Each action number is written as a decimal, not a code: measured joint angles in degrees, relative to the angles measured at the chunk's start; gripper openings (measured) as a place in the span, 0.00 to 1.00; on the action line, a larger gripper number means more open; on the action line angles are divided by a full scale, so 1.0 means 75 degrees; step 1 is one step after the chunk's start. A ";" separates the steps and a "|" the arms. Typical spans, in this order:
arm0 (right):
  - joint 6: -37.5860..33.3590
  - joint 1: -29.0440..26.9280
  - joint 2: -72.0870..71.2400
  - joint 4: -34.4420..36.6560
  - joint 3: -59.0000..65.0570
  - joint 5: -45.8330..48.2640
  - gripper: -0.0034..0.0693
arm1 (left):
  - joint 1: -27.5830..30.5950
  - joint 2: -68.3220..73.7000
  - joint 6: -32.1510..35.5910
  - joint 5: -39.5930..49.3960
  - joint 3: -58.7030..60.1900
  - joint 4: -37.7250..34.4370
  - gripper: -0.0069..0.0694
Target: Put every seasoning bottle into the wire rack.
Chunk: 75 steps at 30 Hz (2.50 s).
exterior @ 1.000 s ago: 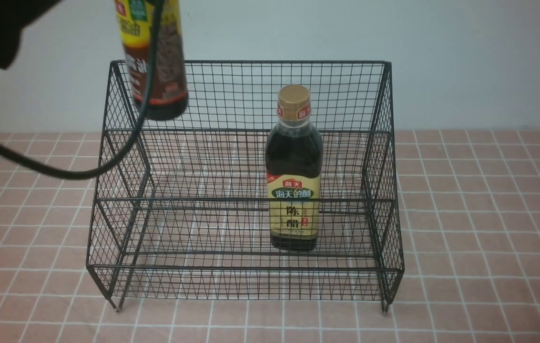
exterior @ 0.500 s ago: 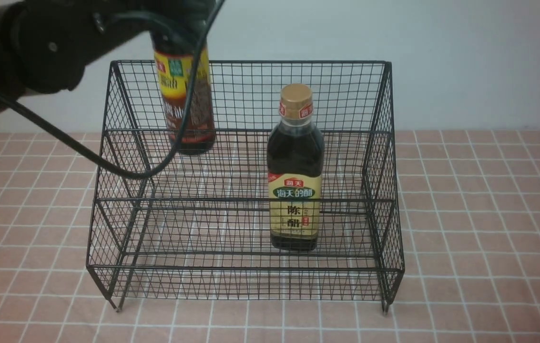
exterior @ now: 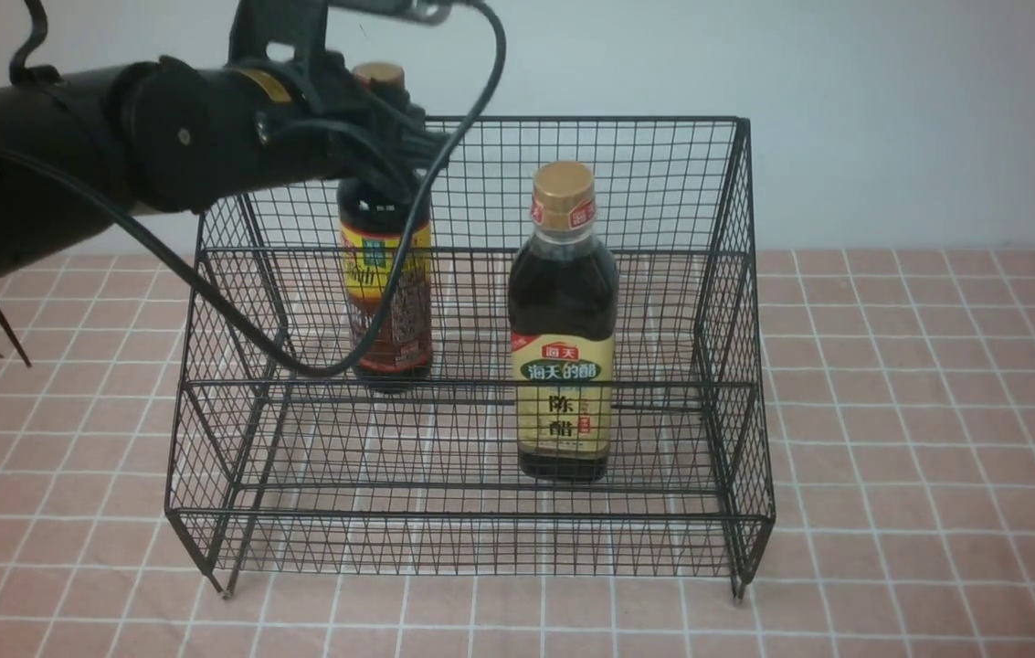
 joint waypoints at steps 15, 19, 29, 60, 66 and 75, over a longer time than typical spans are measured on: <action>0.0000 0.0000 0.0000 0.0007 0.0000 0.0000 0.03 | 0.0000 -0.0288 0.0000 0.0181 -0.0067 0.0024 0.70; 0.0000 0.0000 0.0000 0.0007 0.0000 0.0000 0.03 | 0.0000 -0.0795 0.0000 0.0504 -0.0067 0.0026 0.73; 0.0000 0.0000 0.0000 0.0001 0.0000 0.0000 0.03 | 0.0000 -0.3046 -0.0095 0.2639 -0.0100 0.0099 0.25; 0.0000 0.0000 0.0000 -0.0008 0.0000 0.0000 0.03 | 0.0000 -0.9063 -0.1198 0.4233 0.4325 0.0430 0.08; 0.0000 0.0000 0.0000 -0.0008 0.0000 0.0000 0.03 | 0.0152 -0.9893 -0.2207 0.3928 0.5076 0.1913 0.08; 0.0000 0.0000 0.0000 -0.0008 0.0000 0.0000 0.03 | 0.1680 -1.2316 -0.2526 0.2944 0.8233 0.2587 0.08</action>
